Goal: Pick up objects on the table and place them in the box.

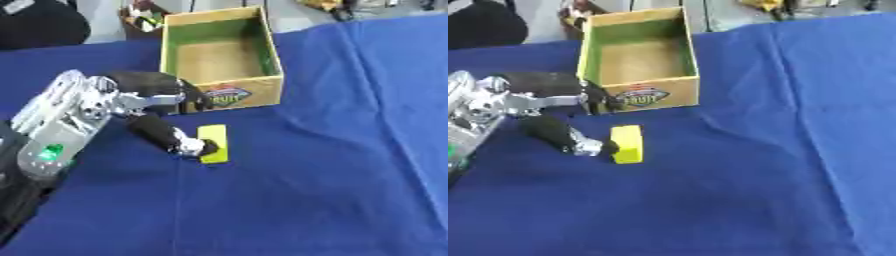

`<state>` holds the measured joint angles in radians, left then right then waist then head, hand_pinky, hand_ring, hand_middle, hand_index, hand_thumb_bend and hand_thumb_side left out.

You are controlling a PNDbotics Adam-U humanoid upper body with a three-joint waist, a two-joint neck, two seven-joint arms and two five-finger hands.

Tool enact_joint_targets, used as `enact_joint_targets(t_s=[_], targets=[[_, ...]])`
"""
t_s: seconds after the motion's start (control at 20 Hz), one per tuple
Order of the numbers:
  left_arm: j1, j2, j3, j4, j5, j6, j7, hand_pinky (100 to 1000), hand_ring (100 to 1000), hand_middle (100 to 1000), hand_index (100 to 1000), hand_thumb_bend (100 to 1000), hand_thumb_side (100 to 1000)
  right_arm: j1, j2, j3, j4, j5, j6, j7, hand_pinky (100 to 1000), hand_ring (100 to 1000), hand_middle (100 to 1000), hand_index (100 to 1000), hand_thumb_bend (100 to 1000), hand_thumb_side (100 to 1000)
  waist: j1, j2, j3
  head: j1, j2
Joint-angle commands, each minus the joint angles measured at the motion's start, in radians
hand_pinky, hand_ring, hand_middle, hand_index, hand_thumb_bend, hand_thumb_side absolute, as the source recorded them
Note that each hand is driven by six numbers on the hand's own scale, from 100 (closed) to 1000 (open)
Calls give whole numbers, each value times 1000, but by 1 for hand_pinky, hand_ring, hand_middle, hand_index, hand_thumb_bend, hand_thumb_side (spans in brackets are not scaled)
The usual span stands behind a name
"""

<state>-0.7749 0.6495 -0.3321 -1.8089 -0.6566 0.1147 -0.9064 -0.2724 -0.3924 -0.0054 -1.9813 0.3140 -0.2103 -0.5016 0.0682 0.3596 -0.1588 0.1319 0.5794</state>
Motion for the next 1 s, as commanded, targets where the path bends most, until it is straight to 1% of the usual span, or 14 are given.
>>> enact_joint_targets(t_s=[0.05, 0.4, 0.5, 0.65, 0.75, 1.0], targets=[[-15, 13, 21, -9, -2, -3, -1, 556, 758, 817, 952, 434, 879, -8, -11, -6, -19, -5, 3, 0, 638, 674, 545, 839, 100, 660, -3, -22, -1, -1, -9], [-17, 13, 16, -2, -5, -14, -1, 562, 764, 826, 960, 474, 874, -11, -11, -5, -19, -6, 3, 1, 638, 674, 544, 838, 100, 661, -3, -21, -1, -6, -9], [-21, 13, 12, 7, -18, -20, -1, 582, 778, 844, 976, 539, 889, -11, -11, -4, -19, -6, 3, 2, 638, 673, 544, 838, 100, 661, -3, -20, -1, -8, -10], [-34, 3, -4, 53, -39, -42, -1, 595, 791, 862, 992, 597, 899, -13, -10, -2, -19, -7, 2, 5, 638, 673, 544, 837, 100, 661, -3, -19, -5, -9, -12], [-44, -4, -14, 96, -51, -58, -1, 598, 794, 863, 994, 615, 899, -13, -9, -1, -19, -7, 1, 6, 637, 672, 543, 837, 100, 660, -2, -17, -9, -9, -12], [-76, -27, -28, 206, -77, -107, -1, 602, 794, 861, 993, 620, 890, -15, -7, 0, -19, -7, 3, 9, 637, 672, 542, 837, 100, 657, 6, -12, -17, -11, -13]])
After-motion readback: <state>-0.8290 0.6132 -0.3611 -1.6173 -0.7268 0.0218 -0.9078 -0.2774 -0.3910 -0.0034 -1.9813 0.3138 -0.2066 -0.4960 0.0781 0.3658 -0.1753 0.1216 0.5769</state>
